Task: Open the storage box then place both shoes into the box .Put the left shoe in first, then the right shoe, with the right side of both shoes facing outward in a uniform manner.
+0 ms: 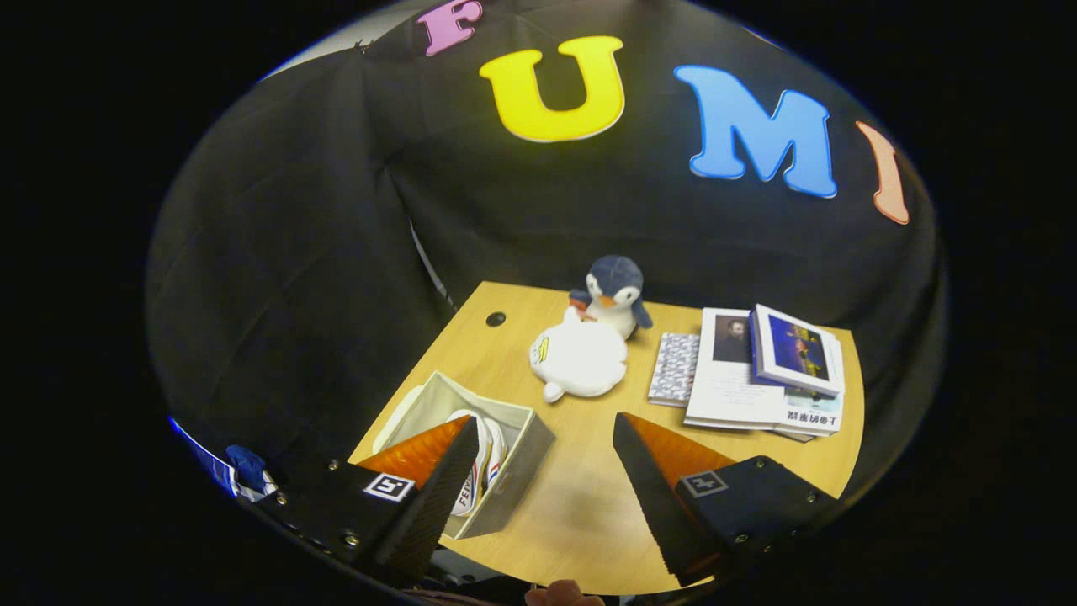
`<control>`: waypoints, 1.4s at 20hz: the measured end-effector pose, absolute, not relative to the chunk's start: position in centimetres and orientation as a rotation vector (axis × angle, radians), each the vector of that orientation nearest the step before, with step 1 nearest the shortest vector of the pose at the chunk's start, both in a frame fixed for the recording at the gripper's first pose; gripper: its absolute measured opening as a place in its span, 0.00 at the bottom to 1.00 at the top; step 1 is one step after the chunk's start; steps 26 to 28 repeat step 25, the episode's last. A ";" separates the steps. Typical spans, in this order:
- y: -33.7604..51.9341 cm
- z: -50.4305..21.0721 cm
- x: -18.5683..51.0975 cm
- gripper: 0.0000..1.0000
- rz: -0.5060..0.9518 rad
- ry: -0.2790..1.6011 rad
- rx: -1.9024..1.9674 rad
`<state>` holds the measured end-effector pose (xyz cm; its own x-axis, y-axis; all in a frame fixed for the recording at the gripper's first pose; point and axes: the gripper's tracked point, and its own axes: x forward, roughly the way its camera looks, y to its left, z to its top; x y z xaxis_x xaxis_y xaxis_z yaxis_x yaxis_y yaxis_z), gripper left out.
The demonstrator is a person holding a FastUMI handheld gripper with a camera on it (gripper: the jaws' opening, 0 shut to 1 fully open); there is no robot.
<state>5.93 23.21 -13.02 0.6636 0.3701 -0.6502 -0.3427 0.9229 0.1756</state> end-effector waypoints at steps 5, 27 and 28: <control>18.5 -5.7 6.3 0.99 0.291 0.471 0.054; 3.5 0.5 1.9 0.98 0.057 0.070 0.051; 3.5 0.5 1.9 0.98 0.057 0.070 0.051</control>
